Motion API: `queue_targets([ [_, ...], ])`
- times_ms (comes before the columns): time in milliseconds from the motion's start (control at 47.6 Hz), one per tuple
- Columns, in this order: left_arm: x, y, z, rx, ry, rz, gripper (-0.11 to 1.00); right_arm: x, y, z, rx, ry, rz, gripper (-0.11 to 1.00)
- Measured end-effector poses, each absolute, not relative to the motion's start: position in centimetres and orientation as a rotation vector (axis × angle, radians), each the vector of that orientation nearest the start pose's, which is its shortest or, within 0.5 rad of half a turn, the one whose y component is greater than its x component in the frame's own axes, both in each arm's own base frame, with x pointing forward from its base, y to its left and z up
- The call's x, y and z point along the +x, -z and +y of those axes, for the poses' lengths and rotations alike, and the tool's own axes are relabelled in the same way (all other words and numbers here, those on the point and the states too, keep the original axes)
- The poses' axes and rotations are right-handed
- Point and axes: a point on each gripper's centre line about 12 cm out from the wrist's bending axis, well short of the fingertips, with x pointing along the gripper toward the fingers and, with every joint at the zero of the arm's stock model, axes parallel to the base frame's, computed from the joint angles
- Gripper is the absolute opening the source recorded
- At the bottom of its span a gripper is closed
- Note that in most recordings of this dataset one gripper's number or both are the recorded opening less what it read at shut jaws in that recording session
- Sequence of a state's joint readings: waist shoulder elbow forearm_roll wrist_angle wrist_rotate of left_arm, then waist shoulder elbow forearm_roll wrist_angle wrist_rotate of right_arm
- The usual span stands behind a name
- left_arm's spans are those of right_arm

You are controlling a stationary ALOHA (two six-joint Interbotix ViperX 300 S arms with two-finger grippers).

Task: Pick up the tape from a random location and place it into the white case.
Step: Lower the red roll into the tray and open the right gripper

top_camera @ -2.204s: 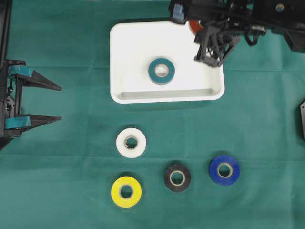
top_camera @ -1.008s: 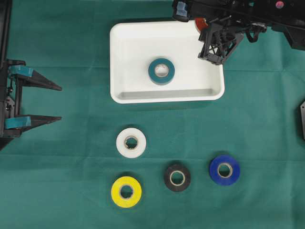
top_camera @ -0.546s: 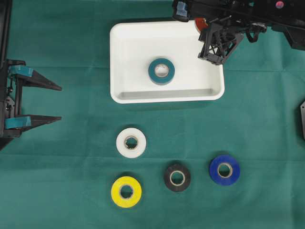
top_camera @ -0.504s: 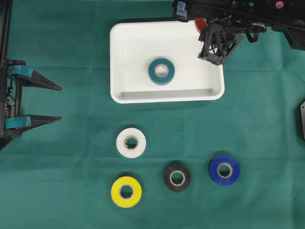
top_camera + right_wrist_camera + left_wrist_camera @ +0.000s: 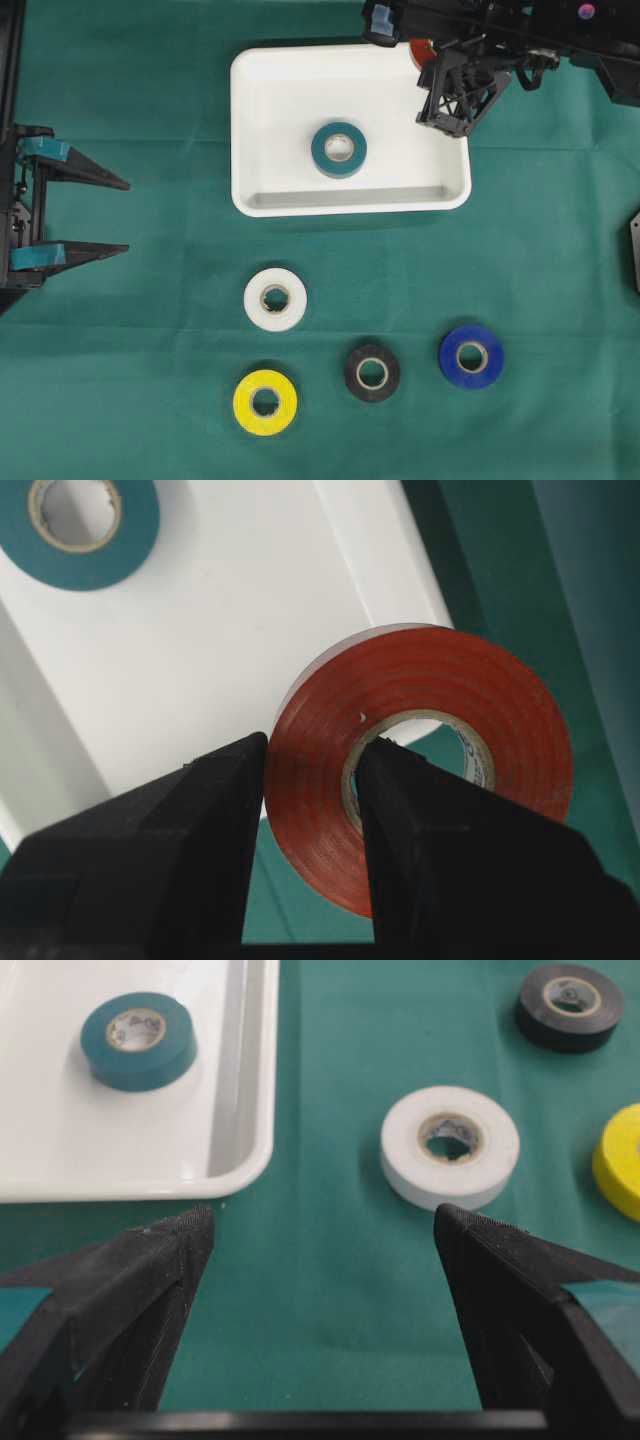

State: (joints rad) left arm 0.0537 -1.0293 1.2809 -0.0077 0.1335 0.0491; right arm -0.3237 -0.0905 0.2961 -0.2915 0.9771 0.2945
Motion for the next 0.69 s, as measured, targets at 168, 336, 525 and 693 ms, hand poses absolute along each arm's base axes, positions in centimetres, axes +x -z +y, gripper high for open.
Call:
queue_targets([
  [168, 17.4, -21.4, 0.9, 0.030, -0.044, 0.386, 0.90, 34.3, -24.8, -14.3, 0.163, 0.556, 1.125, 0.31],
  [336, 17.4, -21.4, 0.9, 0.032, -0.044, 0.386, 0.90, 34.1, -22.8, -13.8, 0.193, 0.540, 1.101, 0.31],
  [525, 17.3, -21.2, 0.9, 0.030, -0.044, 0.389, 0.90, 34.2, -18.5, -13.6, 0.234, 0.535, 1.118, 0.31],
  [693, 17.3, -21.3, 0.9, 0.030, -0.044, 0.387, 0.90, 34.8, -15.3, -13.5, 0.264, 0.528, 1.124, 0.31],
])
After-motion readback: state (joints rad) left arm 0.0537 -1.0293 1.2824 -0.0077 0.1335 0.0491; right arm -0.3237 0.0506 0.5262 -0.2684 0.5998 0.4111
